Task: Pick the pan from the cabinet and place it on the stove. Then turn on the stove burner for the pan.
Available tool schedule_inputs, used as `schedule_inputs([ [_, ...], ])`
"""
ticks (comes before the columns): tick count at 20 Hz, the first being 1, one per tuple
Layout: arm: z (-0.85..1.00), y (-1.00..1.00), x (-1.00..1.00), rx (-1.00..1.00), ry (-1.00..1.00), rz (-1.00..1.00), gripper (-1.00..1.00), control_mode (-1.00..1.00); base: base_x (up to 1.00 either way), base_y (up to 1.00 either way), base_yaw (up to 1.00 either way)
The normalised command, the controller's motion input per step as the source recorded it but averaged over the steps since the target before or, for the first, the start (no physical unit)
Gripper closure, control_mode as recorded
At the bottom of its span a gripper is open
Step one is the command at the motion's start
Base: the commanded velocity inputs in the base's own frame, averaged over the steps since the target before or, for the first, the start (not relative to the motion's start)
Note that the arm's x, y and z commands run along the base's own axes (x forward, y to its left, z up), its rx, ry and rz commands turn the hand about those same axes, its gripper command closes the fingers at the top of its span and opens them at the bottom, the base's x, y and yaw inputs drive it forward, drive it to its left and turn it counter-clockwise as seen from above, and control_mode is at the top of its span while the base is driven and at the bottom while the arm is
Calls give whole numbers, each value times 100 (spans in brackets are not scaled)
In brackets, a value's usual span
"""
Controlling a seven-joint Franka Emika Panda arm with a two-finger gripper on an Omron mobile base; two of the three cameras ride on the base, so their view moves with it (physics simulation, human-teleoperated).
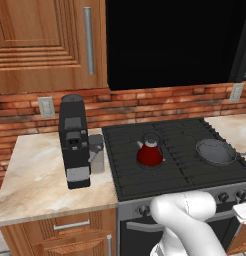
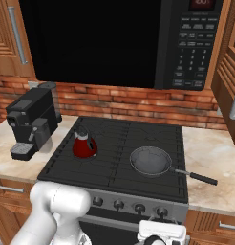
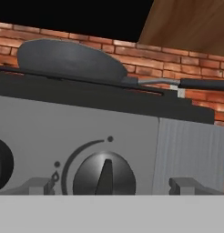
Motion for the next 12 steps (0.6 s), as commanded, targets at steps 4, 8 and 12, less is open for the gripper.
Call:
schedule_inputs([
  [4, -1, 0, 0, 0, -5, -1, -100, -100, 0, 0, 0],
  [8, 0, 0, 0, 0, -3, -1, -100, -100, 0, 0, 0],
  [12, 0, 0, 0, 0, -1, -1, -100, -100, 0, 0, 0],
])
